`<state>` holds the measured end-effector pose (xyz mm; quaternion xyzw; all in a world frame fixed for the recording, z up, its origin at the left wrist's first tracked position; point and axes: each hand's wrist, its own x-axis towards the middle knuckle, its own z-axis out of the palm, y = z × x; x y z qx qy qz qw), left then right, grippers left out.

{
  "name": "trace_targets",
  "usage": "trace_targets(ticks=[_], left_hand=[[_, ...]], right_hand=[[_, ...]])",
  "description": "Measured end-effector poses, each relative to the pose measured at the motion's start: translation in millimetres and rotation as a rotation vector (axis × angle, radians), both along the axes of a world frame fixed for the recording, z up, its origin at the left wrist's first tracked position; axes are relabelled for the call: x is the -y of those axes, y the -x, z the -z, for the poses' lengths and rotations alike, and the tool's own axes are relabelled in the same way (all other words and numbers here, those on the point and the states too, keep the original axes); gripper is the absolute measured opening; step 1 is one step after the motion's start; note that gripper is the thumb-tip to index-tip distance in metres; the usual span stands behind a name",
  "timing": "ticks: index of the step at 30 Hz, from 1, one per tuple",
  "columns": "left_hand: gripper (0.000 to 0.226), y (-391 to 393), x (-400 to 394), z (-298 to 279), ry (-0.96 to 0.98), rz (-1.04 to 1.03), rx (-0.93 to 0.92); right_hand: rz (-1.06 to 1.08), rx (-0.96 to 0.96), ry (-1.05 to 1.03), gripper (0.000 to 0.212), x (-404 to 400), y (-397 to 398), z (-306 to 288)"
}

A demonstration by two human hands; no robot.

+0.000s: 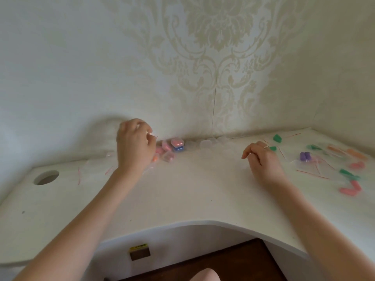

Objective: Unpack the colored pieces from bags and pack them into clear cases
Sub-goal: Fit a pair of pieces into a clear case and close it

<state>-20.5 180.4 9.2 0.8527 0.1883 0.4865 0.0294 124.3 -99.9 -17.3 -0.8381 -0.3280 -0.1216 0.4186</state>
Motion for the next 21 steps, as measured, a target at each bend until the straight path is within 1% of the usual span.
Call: trace_targets(ticks=[2,4,5,6,7,8,10,12,14,16,18,21], left_hand=[[0.016,-17.1,15.0,1.8,-0.08,0.169,-0.087],[0.026,-40.0,34.2,6.1,-0.184,0.34,-0.24],[0.03,-52.7,43.3,9.8,-0.222,0.389,-0.337],[0.029,-64.7,51.6,14.1,-0.241,0.418,-0.411],[0.028,-76.7,57.7,18.8,-0.249,0.445,-0.454],[0.032,-87.0,63.4,22.9,-0.244,0.464,-0.484],[0.039,-101.0,70.7,32.2,-0.198,0.462,-0.519],[0.037,-106.8,74.0,38.0,-0.149,0.478,-0.48],[0.039,-108.5,74.5,40.8,-0.008,0.486,-0.441],[0.048,-107.7,72.1,41.3,0.161,0.493,-0.424],[0.053,-106.9,70.0,40.5,0.248,0.509,-0.421],[0.046,-107.2,68.7,37.1,0.365,0.526,-0.346]], right_hand=[[0.007,-0.003,0.05,0.022,-0.7,-1.5,2.9],[0.014,0.009,0.114,0.023,-2.1,-4.3,7.8],[0.016,0.01,0.132,0.025,-2.6,-5.4,9.4],[0.016,0.011,0.14,0.027,-2.9,-6.6,10.4],[0.014,0.017,0.142,0.029,-3.0,-8.0,10.7],[0.011,0.025,0.145,0.03,-2.8,-9.6,10.9],[-0.002,0.023,0.159,0.028,-2.7,-12.6,11.5],[-0.012,0.008,0.148,0.024,-4.6,-13.8,12.1],[-0.032,-0.01,0.083,0.024,-8.3,-12.2,10.7],[-0.065,-0.023,0.042,0.03,-12.9,-9.5,8.3],[-0.09,-0.011,0.057,0.035,-15.6,-7.4,7.8],[-0.1,0.022,0.076,0.037,-15.3,-6.7,9.0]])
